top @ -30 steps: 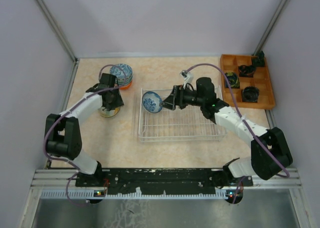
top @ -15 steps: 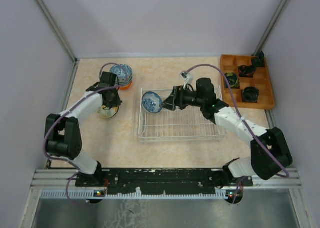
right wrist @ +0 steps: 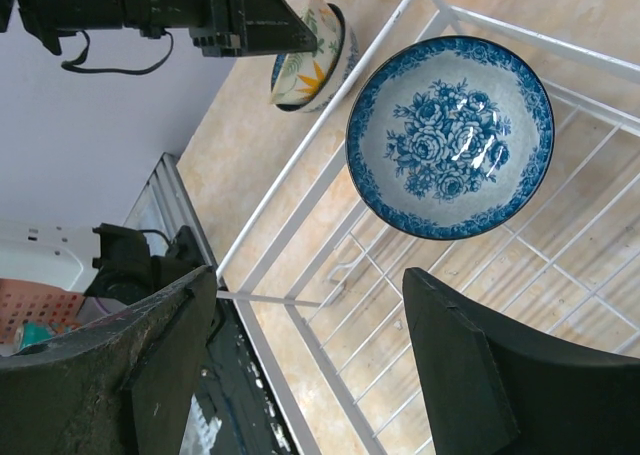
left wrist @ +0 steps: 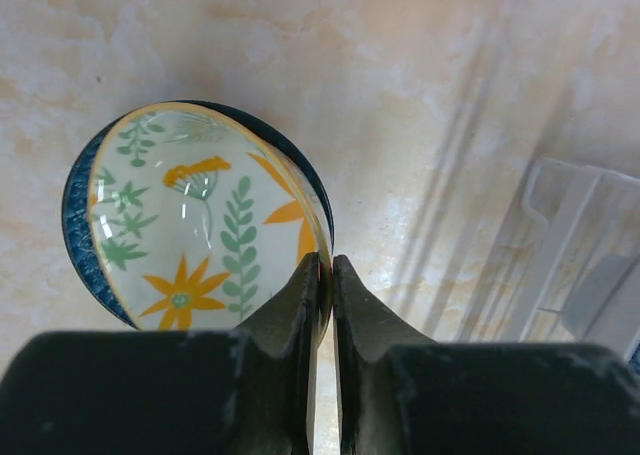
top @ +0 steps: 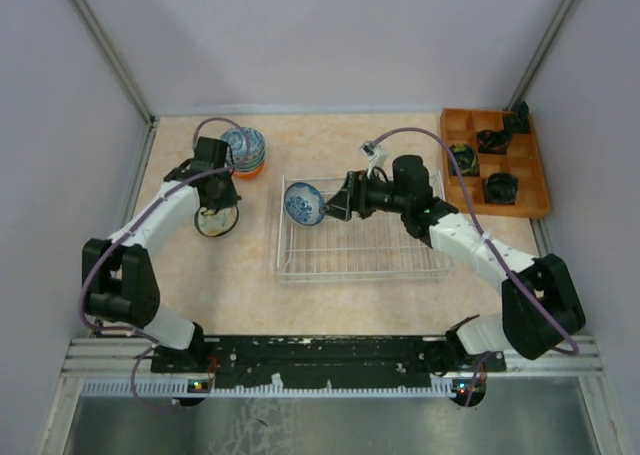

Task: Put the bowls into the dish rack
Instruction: Pick up the bowl from the center of the board, then place the bowl in the dish rack.

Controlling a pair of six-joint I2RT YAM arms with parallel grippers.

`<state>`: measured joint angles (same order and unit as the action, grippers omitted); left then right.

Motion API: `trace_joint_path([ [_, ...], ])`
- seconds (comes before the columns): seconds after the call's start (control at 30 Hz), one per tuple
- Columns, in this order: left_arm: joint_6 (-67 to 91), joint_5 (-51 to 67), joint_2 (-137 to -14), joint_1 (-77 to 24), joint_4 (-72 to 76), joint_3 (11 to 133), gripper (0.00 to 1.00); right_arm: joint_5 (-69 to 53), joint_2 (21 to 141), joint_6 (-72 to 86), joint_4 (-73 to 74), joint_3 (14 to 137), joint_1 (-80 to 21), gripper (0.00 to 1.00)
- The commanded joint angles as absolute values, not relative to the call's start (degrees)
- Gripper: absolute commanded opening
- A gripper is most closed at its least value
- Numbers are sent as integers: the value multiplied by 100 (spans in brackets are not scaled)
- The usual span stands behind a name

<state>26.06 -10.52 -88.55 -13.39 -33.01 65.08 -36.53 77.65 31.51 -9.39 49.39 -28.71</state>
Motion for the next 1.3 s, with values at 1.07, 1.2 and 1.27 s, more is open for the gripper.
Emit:
trace_joint_path([
  [1.07,3725,1860,-7134,-2394,-1815,7920,0,-3246,5723,2790,1716,5778,-964,82],
  [1.2,4146,1913,-7555,-3094,-742,7740,0,-3163,5606,2828,2043,5699,-116,83],
  [1.27,4339,1973,-7923,-3537,-185,7761,0,-3032,5583,2835,2135,5626,153,85],
])
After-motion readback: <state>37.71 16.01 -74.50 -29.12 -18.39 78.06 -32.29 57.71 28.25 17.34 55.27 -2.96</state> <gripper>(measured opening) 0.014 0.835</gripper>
